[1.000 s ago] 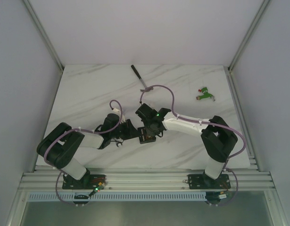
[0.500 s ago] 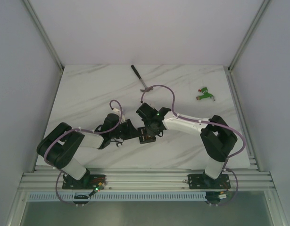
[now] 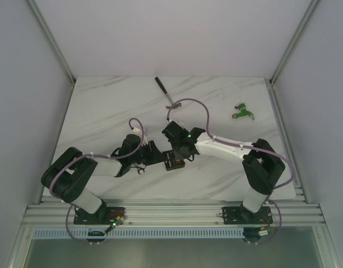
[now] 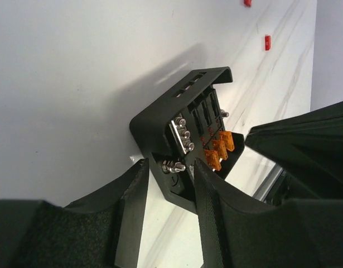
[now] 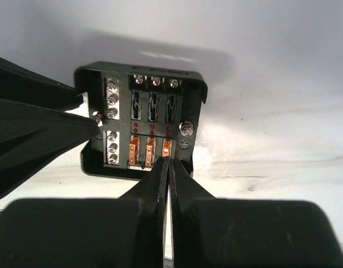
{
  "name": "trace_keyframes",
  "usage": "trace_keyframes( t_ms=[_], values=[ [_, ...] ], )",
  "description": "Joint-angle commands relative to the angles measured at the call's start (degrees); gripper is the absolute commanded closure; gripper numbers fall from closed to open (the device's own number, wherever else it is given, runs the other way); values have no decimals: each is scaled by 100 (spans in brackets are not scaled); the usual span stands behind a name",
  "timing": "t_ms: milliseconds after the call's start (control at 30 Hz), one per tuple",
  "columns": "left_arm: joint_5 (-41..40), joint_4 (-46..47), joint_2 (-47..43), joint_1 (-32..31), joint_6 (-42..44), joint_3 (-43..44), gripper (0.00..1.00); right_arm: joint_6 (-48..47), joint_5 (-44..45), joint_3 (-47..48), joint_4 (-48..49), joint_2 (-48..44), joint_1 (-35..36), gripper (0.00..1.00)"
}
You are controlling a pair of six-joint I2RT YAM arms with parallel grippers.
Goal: Snap on the fuse box
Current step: Install the fuse at the fuse box base, then pick up the fuse from the center of the board.
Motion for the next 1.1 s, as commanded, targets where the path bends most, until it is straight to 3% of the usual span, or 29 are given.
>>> trace_keyframes(
  t_ms=[0, 167, 467, 800, 1067],
  values=[
    [-159, -171, -361, -18, 149, 71, 51, -286, 439, -24, 180, -672, -49, 91],
    [-443, -572, -815, -24, 425, 93, 44, -696, 534, -236, 364, -1159, -401, 75],
    [-1492, -1505, -1755, -23, 1132, 190, 16, -1910, -182, -1028, 1682, -1337, -1826, 49],
    [-2104, -1789, -1992, -23, 1360, 153, 0, -2755, -1143, -624, 2057, -282, -2688, 43],
    [-2195, -1804, -1947, -22, 1364, 155, 0, -3005, -1451, -336, 2131, 307, -2870, 42]
  ],
)
